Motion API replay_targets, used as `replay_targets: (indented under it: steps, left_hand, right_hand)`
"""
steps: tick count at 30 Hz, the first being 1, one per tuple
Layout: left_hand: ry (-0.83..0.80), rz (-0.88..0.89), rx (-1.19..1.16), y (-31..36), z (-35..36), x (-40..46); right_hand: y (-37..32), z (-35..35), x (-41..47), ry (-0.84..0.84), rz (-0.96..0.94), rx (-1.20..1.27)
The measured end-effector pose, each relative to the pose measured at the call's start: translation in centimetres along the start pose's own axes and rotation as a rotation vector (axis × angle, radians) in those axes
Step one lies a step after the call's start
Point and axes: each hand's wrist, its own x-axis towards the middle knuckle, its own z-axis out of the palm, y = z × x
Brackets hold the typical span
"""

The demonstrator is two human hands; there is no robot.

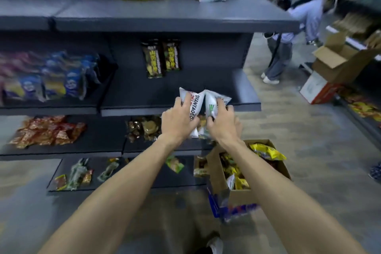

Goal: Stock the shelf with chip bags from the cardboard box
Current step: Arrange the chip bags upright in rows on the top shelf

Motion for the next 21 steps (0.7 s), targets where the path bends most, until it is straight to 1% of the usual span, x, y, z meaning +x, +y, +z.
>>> replay_targets:
  steps: [6, 9, 13, 16, 19, 21]
  left_hand:
    - [0.277, 0.049, 0.041, -0.1, -10.8, 4.8]
    - [0.388, 0.08, 0.061, 0.3, -15.0, 7.6]
    - [0.482, 0.104, 0.109, 1.2, -18.3, 11.3]
    - [0.499, 0.104, 0.099, 2.2, -19.3, 14.2]
    - [0.512, 0.055, 0.058, 3.4, -19.6, 17.4]
    - [0.521, 0.05, 0.077, 4.2, -19.5, 19.5]
  right_hand:
    - [-7.9, -9.6, 4.4, 0.291, -0.237, -0.041]
    - [-10.6, -13.7, 6.6, 0.387, -0.311, -0.041]
    - [-12.1, -16.9, 9.9, 0.449, -0.344, -0.019]
    - [-12.2, -18.4, 12.8, 0.456, -0.346, -0.012]
    - [-11.4, -19.6, 16.1, 0.457, -0.331, -0.006]
    - [-10.4, -20.3, 18.4, 0.452, -0.32, -0.006]
